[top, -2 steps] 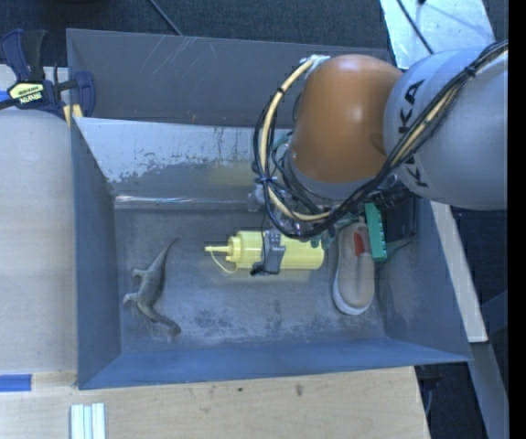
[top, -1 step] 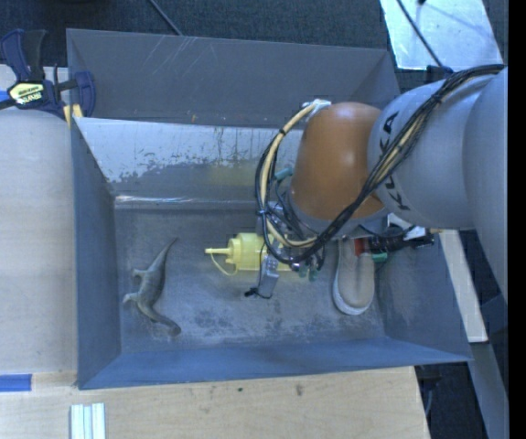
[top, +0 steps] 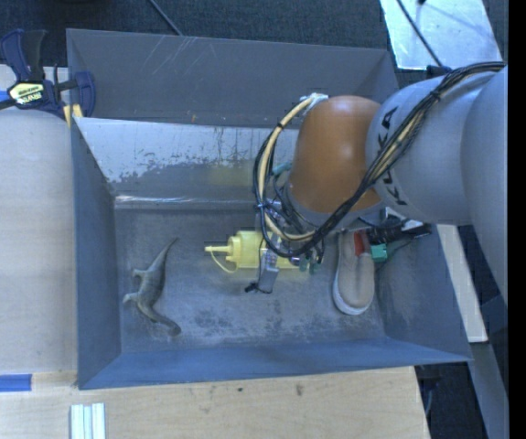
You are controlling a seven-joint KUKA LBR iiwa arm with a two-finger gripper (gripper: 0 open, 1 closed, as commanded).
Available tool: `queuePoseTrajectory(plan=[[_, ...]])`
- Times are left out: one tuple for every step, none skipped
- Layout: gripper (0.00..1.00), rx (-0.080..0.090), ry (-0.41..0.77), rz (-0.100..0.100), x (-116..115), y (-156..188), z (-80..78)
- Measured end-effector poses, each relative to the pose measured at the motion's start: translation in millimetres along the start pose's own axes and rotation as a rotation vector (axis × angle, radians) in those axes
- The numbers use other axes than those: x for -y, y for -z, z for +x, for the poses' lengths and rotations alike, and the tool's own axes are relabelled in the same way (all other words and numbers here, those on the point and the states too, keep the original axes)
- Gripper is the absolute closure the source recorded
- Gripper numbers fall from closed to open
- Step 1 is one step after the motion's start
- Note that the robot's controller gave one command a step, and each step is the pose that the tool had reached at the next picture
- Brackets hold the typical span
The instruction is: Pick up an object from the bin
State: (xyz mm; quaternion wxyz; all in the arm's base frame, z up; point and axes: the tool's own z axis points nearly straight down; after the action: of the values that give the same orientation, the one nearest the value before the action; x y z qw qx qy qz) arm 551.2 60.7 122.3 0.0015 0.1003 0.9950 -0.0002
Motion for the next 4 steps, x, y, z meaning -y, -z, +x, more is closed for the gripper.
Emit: queuePoseTrajectory(plan=[[0.0,0.005,0.003,-0.002,-0.8,-29.7,-29.8],[1.0,-0.002,-0.001,0.0,-19.3,-30.1,-17.7],[1.0,-0.002,-0.001,0.0,-19.2,-30.1,-17.7],[1.0,0.001,-0.018,-0.003,4.0,-39.6,-42.4]])
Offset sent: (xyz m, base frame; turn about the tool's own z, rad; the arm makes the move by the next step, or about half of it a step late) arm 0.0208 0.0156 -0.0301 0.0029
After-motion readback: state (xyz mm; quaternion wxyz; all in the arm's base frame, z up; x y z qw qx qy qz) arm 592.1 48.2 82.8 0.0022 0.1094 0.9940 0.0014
